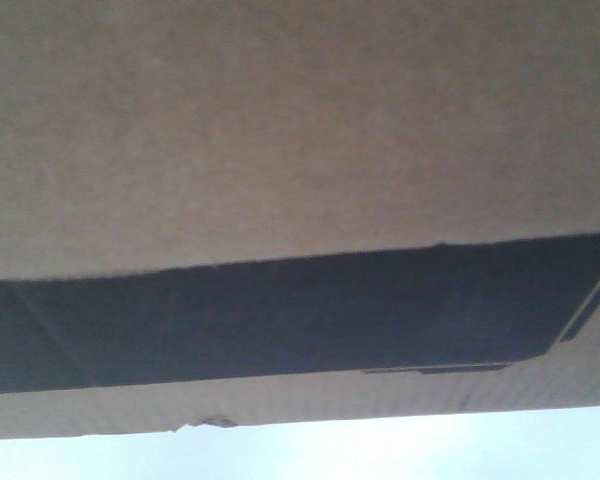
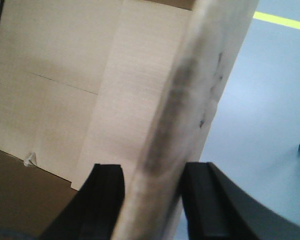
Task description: Grab box from left shelf to table start
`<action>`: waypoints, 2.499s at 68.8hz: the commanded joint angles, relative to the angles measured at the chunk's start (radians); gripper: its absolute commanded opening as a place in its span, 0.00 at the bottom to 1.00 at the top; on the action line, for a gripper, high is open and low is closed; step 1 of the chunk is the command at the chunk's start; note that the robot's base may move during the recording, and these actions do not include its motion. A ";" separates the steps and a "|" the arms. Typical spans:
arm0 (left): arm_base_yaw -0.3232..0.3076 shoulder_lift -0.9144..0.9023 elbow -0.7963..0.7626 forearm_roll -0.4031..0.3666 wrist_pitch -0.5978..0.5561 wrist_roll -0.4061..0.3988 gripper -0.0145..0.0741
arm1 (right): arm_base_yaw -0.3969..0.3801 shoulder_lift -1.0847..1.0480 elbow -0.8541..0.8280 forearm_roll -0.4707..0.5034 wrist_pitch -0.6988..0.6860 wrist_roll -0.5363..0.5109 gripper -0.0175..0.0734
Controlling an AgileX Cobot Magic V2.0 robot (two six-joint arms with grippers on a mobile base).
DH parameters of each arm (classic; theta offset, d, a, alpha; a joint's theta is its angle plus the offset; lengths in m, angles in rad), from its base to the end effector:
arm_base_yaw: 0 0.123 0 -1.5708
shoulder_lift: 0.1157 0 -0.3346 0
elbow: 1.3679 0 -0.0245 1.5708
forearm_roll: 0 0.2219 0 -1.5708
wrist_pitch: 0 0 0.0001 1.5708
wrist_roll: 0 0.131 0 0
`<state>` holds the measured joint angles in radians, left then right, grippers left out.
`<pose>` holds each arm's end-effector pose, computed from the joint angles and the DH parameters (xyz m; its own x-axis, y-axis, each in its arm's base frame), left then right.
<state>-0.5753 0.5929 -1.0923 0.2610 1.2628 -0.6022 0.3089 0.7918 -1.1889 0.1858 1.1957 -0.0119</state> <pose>0.0318 0.0178 0.4054 -0.6315 -0.1660 -0.7574 0.0584 0.9639 -0.2599 0.0666 0.0449 0.4279 -0.6408 -0.1457 -0.7538 -0.3884 0.9085 0.1545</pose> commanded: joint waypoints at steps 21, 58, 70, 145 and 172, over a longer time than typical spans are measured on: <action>-0.031 -0.012 -0.047 -0.324 -0.054 0.122 0.06 | 0.001 0.003 -0.035 0.036 -0.154 -0.040 0.26; -0.031 -0.012 -0.047 -0.327 -0.054 0.122 0.06 | 0.001 0.003 -0.035 0.036 -0.154 -0.040 0.26; -0.031 -0.012 -0.047 -0.327 -0.054 0.122 0.06 | 0.001 0.003 -0.035 0.036 -0.153 -0.040 0.26; -0.031 -0.012 -0.047 -0.332 -0.054 0.122 0.06 | 0.001 0.011 -0.030 0.036 -0.146 -0.040 0.26; -0.031 -0.015 -0.047 -0.333 -0.054 0.122 0.06 | 0.001 0.014 -0.030 0.036 -0.146 -0.040 0.26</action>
<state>-0.5753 0.5908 -1.0905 0.2541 1.2628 -0.6022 0.3089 0.7936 -1.1906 0.1836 1.2013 -0.0154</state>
